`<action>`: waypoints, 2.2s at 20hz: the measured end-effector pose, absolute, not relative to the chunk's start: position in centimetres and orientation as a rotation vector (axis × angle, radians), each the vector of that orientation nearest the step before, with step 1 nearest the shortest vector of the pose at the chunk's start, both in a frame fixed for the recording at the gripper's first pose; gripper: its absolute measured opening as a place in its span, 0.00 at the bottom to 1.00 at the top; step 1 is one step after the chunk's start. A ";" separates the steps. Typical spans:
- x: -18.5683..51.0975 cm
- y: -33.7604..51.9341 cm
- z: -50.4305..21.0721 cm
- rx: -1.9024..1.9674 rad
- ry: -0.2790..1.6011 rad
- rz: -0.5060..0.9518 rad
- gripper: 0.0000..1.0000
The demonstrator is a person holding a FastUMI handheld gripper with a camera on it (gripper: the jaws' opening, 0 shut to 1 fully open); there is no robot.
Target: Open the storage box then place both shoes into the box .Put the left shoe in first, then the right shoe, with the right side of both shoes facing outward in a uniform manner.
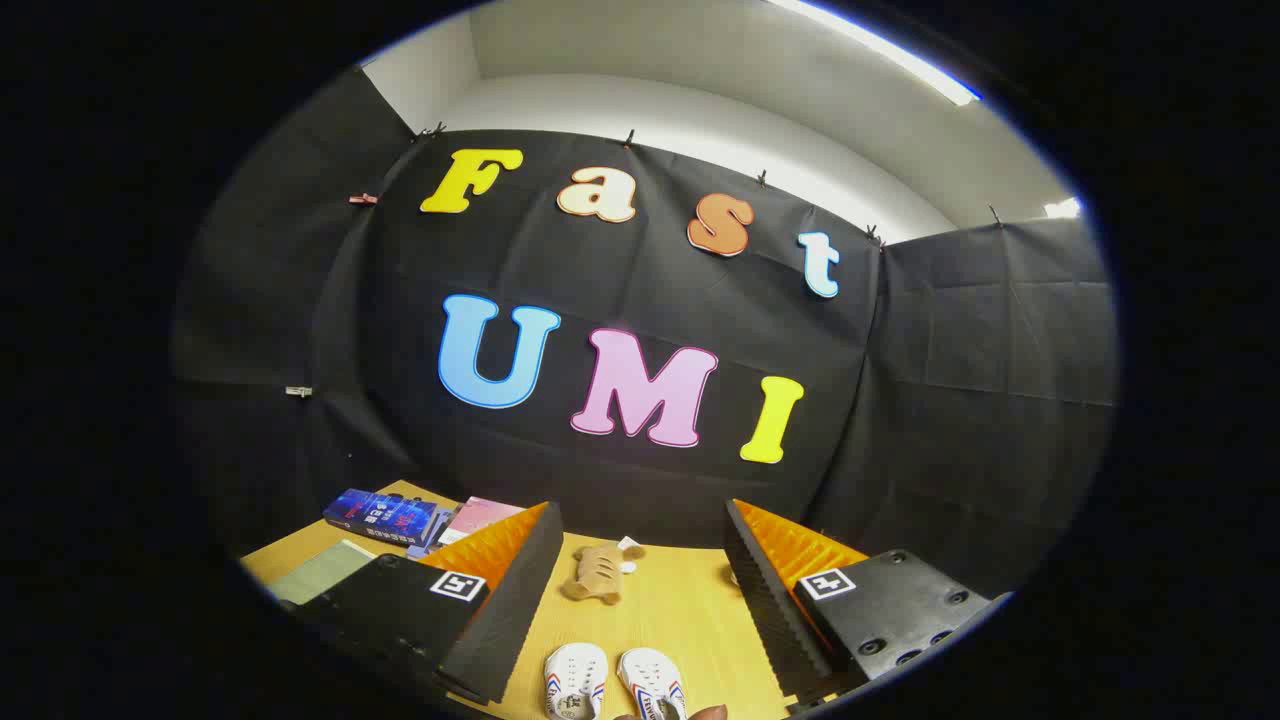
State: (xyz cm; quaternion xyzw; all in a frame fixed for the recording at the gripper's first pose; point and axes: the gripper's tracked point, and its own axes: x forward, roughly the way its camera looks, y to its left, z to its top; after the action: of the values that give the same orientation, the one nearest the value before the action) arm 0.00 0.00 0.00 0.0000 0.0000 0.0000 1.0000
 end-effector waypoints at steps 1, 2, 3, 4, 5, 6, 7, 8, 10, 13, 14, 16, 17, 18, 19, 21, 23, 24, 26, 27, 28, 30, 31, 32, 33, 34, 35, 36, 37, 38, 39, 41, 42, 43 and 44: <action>0.0 0.2 0.0 -0.001 0.000 0.005 0.97; 0.1 0.4 0.0 -0.001 0.002 0.009 0.97; 0.0 0.6 -0.1 0.000 0.003 0.017 0.97; 0.0 1.0 -0.2 0.002 0.002 0.029 0.97; -0.1 1.3 -0.1 0.005 -0.001 0.042 0.97; -0.1 1.6 0.0 0.007 -0.004 0.052 0.97; -0.1 1.7 0.1 0.007 -0.007 0.057 0.97; -0.1 1.6 0.1 0.006 -0.009 0.061 0.97; -0.1 1.7 -0.1 0.004 -0.008 0.065 0.97; -0.1 2.1 -0.4 0.014 0.004 0.089 0.97; -0.1 2.1 -0.5 0.017 0.007 0.094 0.97; -0.1 2.0 -0.6 0.018 0.011 0.099 0.97; -0.1 2.1 -0.7 0.017 0.011 0.101 0.97; -0.1 2.1 -0.8 0.016 0.012 0.105 0.97; -0.1 2.2 -0.8 0.016 0.013 0.109 0.97; 0.0 2.4 -1.1 0.022 0.023 0.122 0.97; 0.0 3.1 -1.6 0.041 0.041 0.152 0.97; 0.0 3.5 -2.0 0.055 0.056 0.173 0.97; -0.1 4.6 -2.6 0.096 0.082 0.226 0.97; -0.1 5.1 -3.1 0.120 0.100 0.257 0.97; -0.2 5.7 -3.6 0.144 0.118 0.288 0.97; -0.1 6.7 -4.5 0.196 0.157 0.348 0.97; -0.3 7.4 -5.1 0.230 0.181 0.386 0.97; -0.5 8.4 -5.9 0.274 0.210 0.435 0.97; -0.9 9.5 -6.7 0.323 0.248 0.493 0.98; -1.4 10.6 -7.5 0.375 0.288 0.554 0.98; -2.0 11.7 -8.1 0.426 0.326 0.614 0.99; -2.4 12.4 -8.5 0.478 0.358 0.663 0.98; -2.9 12.8 -8.9 0.527 0.385 0.702 0.98; -2.9 13.5 -9.4 0.575 0.414 0.739 0.98; -3.0 14.1 -9.9 0.626 0.446 0.773 0.98; -4.1 14.6 -11.4 0.743 0.524 0.832 0.98; -4.5 14.8 -11.9 0.803 0.559 0.855 0.98; -4.7 15.2 -12.6 0.852 0.592 0.877 0.98; -5.0 15.5 -13.5 0.885 0.629 0.895 0.98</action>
State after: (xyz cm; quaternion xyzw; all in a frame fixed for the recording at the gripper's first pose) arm -4.98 15.51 -13.50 0.4070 0.2894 0.4115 0.7624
